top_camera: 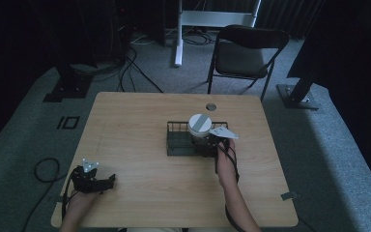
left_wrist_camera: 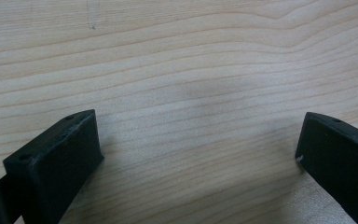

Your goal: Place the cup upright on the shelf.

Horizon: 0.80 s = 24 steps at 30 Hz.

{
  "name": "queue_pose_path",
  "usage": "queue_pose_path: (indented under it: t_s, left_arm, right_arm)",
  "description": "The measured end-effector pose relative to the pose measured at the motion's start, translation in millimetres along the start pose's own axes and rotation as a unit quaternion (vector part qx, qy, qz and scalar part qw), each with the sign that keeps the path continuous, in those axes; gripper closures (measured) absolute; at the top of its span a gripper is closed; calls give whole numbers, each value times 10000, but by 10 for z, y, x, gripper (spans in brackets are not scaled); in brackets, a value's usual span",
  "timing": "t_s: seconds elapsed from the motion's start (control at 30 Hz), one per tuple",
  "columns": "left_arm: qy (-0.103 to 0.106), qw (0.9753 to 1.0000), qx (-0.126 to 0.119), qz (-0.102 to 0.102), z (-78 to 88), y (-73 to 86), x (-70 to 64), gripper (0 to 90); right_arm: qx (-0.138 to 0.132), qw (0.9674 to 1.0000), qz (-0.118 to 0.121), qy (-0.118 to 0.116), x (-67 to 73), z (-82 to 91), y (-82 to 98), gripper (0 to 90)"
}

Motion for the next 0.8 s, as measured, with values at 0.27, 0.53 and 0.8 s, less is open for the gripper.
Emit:
queue_pose_path:
  t_s: [0.27, 0.53, 0.8]
  left_arm:
    - [2, 10000, -1, 1, 0, 0, 0, 1]
    - [1, 10000, -1, 1, 0, 0, 0, 1]
    - [1, 10000, 1, -1, 0, 0, 0, 1]
  right_arm:
    - [-92, 9999, 10, -115, 39, 95, -11, 127]
    - [-133, 9997, 73, -206, 56, 219, -17, 127]
    - [-184, 9996, 71, -190, -29, 372, -14, 127]
Point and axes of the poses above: each handheld gripper's, and its own axes: z roughly backward along the jaws, y roughly out of its underside, x roughly to its left, the point moved 8 cm from there along -z, roughly forward along the jaws, and after that the axes turned 6 degrees about -y, right-handed, at the moved point
